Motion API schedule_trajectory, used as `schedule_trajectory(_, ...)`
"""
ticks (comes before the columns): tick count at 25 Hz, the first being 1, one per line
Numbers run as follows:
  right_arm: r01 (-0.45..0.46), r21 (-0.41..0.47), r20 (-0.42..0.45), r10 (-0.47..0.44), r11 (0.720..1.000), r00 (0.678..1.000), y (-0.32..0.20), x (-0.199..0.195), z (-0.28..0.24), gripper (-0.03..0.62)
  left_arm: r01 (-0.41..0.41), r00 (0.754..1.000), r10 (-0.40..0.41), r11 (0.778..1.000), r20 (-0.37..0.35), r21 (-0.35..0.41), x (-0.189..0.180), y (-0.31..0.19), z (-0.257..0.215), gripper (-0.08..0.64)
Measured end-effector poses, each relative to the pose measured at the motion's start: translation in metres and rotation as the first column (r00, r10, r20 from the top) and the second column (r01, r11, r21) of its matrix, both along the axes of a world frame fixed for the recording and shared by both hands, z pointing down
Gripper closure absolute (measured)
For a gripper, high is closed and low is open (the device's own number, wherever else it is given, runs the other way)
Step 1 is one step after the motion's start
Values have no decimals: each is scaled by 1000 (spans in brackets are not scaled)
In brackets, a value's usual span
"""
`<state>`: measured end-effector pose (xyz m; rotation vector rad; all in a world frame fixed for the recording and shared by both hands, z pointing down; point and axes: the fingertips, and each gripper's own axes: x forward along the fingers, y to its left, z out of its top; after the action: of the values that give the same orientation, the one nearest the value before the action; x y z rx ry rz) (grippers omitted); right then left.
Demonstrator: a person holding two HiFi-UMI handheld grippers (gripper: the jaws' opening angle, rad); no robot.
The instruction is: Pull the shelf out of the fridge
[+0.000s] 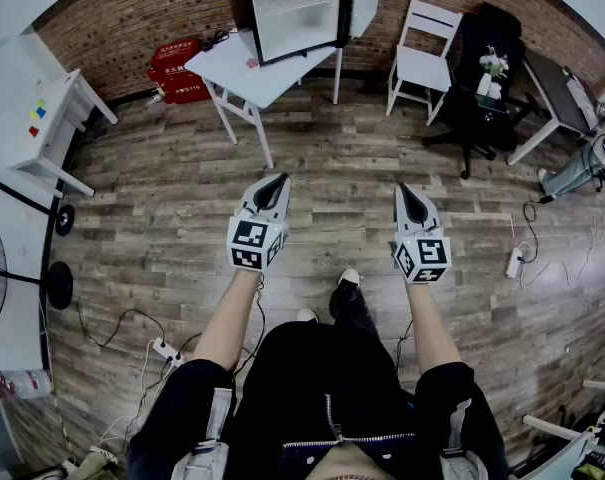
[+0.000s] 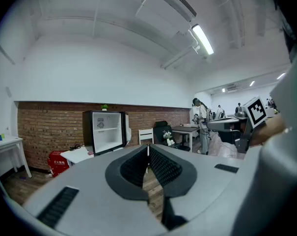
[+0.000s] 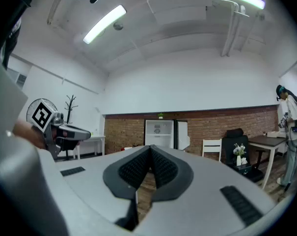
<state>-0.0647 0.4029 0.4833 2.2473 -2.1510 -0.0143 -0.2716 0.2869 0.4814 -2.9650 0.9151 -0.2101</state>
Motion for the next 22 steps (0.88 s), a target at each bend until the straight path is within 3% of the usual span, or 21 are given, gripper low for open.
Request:
schedule_trajectory(6,18,38,25,-19,999,1000,7,0,1,586,18,1000,-18,1000,-7,6,-5,8,5,537)
schedule_trajectory(14,26,7,3,-26,1000,1000,-8,5,7,586,20,1000,-20,1000,-10,3,6,0,7,537)
schedule_trajectory(22,28,-17,27,-28,999,999,-42,35,17,586,23,1000,-23,1000,-11,-13,38,-35,12,535)
